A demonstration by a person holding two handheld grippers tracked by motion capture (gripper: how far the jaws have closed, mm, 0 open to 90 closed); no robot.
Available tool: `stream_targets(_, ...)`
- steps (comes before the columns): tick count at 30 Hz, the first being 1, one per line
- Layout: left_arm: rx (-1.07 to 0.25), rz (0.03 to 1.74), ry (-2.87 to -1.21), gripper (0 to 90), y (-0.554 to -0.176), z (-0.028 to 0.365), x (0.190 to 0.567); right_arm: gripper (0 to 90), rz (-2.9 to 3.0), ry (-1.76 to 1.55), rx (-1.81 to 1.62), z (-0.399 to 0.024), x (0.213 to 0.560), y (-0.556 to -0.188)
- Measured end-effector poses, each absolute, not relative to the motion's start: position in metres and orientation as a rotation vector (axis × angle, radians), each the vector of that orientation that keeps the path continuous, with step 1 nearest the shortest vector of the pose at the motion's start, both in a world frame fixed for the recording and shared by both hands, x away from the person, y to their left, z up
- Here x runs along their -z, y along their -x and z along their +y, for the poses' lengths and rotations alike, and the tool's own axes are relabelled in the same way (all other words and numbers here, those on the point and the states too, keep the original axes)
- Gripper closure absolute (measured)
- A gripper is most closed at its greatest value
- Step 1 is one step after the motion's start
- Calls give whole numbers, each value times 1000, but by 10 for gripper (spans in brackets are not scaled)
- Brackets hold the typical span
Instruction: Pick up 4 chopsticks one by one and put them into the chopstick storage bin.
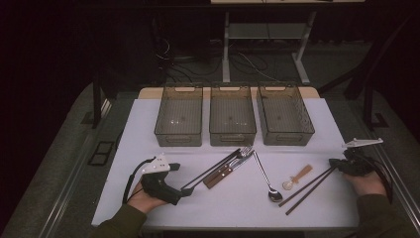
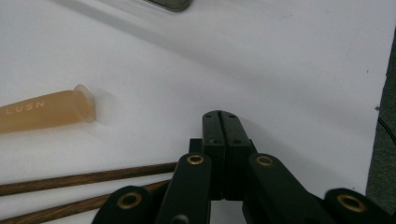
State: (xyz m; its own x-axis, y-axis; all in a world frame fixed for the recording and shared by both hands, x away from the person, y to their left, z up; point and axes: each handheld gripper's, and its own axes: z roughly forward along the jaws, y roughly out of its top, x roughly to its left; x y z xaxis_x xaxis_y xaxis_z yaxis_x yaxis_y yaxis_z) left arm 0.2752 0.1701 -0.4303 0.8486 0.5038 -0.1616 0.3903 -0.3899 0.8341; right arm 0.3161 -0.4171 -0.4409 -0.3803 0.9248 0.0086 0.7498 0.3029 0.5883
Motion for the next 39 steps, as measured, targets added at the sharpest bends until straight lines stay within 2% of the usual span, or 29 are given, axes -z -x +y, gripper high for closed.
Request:
stream_targets(31, -141, 650, -2035, 0, -275, 170, 430, 895, 2239, -1516, -695, -423, 438, -305)
stream_targets(39, -140, 652, -2034, 0, -275, 170, 430, 895, 2259, -1419, -826, -412, 420, -290)
